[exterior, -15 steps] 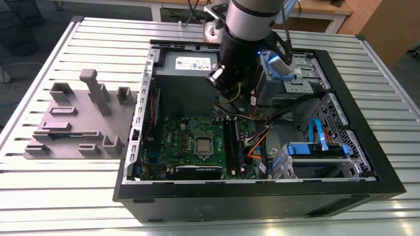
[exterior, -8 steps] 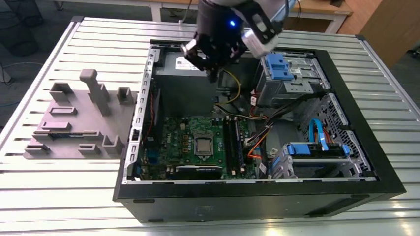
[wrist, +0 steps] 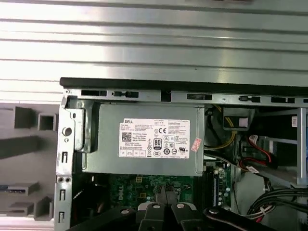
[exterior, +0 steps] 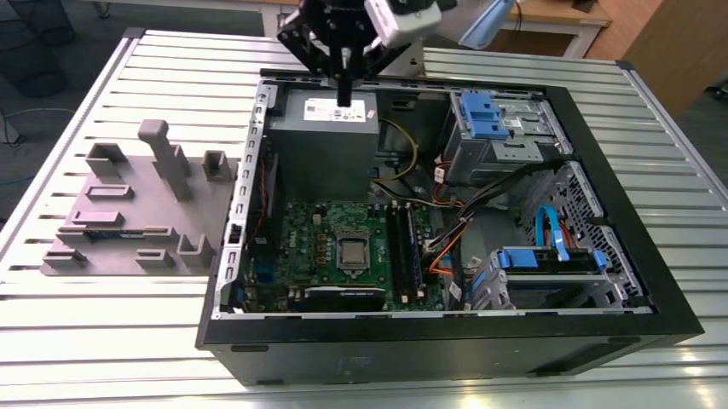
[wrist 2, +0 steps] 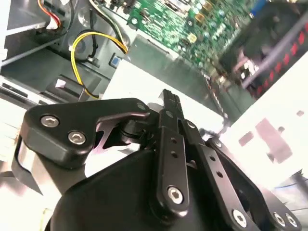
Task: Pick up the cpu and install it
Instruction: 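Install the first cpu locking lever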
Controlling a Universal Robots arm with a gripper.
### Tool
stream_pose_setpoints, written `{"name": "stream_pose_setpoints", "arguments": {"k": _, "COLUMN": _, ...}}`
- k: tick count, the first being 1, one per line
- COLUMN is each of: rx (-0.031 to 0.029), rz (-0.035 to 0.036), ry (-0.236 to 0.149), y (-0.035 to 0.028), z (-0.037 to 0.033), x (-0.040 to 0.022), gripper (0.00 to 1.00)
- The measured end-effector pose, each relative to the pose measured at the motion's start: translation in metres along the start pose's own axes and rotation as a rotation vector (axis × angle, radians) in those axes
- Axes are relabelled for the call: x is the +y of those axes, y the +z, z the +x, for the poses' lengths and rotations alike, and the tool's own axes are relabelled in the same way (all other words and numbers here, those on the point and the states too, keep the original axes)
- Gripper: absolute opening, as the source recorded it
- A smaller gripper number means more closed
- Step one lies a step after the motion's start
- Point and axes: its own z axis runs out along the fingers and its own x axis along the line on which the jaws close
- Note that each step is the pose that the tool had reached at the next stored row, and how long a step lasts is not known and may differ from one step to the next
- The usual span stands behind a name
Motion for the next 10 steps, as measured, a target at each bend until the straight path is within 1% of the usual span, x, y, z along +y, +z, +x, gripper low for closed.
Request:
{"name": "stream_pose_setpoints", "arguments": {"k": 2, "rx": -0.0038, "rz": 0.0022, "ry": 0.038, "y": -0.0059, "z": 0.0038, "x": 0.0023, "gripper": 0.10}}
{"name": "stream_pose_setpoints", "arguments": {"k": 4, "rx": -0.0062, "rz": 0.0036, "ry": 0.062, "y": -0.0097, "z": 0.0063, "x": 0.0038, "gripper": 0.10}}
{"name": "stream_pose_setpoints", "arguments": {"k": 6, "rx": -0.0073, "rz": 0.0043, "ry": 0.073, "y": -0.0114, "z": 0.0073, "x": 0.0045, "gripper": 0.10}}
{"name": "stream_pose_setpoints", "arguments": {"k": 10, "rx": -0.0074, "rz": 0.0043, "ry": 0.073, "y": -0.0115, "z": 0.0074, "x": 0.0045, "gripper": 0.10}}
